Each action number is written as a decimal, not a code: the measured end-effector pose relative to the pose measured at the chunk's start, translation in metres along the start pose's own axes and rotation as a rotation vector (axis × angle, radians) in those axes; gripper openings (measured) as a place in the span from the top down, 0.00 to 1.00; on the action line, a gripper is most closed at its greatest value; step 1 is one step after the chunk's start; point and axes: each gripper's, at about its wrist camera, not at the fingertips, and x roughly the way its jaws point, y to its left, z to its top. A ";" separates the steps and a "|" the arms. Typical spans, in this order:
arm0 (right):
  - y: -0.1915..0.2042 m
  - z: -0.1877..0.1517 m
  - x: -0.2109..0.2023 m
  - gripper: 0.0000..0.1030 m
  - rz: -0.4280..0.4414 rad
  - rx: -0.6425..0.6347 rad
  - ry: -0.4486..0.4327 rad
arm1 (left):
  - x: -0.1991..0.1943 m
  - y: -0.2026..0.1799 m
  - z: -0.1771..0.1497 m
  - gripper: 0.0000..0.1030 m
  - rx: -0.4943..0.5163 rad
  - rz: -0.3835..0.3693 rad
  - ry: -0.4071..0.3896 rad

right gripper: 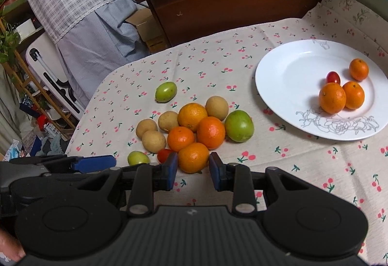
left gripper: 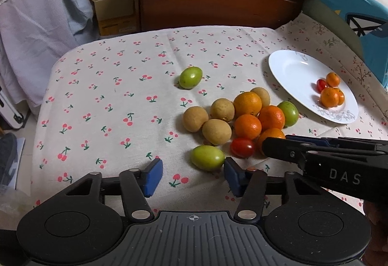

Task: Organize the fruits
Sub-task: 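Grasp a green plum with the left gripper while the right gripper grasps a mandarin, then carry the green plum and the mandarin over the white plate with both grippers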

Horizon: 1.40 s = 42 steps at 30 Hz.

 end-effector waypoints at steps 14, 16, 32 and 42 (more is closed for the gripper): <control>-0.001 -0.001 0.001 0.73 0.008 0.021 0.002 | 0.002 -0.002 -0.001 0.59 0.023 -0.016 -0.030; -0.003 0.000 0.000 0.73 0.002 0.032 0.000 | 0.003 -0.001 0.000 0.59 0.018 -0.024 -0.033; -0.006 -0.002 -0.010 0.73 -0.030 0.033 -0.012 | -0.002 -0.006 -0.001 0.73 0.041 -0.026 -0.051; -0.005 0.000 -0.027 0.73 -0.046 0.024 -0.037 | -0.016 -0.008 0.004 0.73 0.020 -0.065 -0.086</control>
